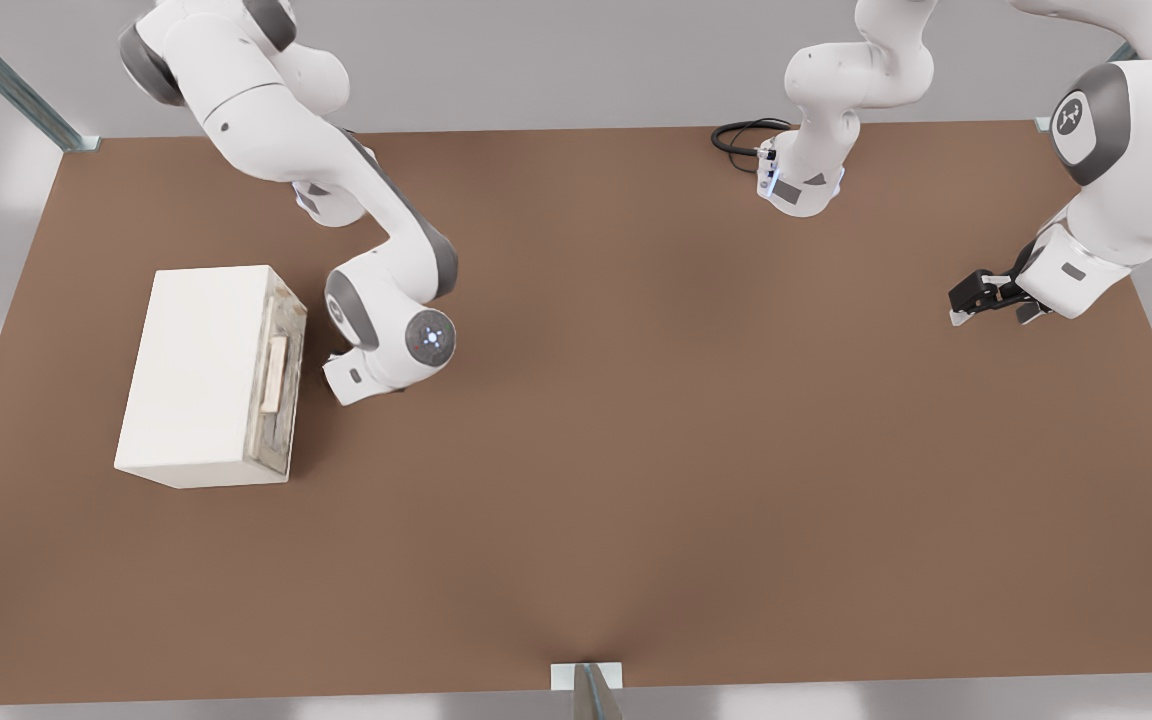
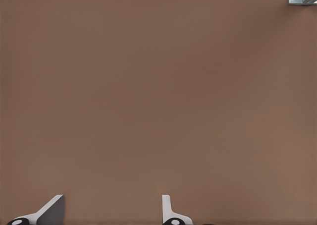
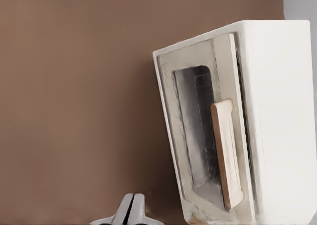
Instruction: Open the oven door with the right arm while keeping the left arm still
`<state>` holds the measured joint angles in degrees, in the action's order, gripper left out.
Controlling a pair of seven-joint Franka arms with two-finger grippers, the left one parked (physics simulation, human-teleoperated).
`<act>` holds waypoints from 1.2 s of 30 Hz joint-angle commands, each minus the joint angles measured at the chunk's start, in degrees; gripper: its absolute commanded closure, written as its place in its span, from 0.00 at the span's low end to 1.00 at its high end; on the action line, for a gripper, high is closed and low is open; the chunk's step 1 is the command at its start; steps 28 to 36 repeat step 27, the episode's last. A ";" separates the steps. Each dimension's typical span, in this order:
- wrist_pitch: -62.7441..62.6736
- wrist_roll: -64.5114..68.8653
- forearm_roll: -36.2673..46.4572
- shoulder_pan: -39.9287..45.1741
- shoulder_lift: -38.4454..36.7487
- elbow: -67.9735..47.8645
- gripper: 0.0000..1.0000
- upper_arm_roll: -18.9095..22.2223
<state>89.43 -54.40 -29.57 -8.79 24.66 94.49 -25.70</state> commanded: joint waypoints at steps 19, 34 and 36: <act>-4.27 55.89 25.62 12.48 -13.59 -14.25 0.00 21.48; -6.03 55.89 25.62 12.57 -12.80 -14.25 0.00 21.39; -6.03 55.89 25.62 12.57 -12.80 -14.25 0.00 21.39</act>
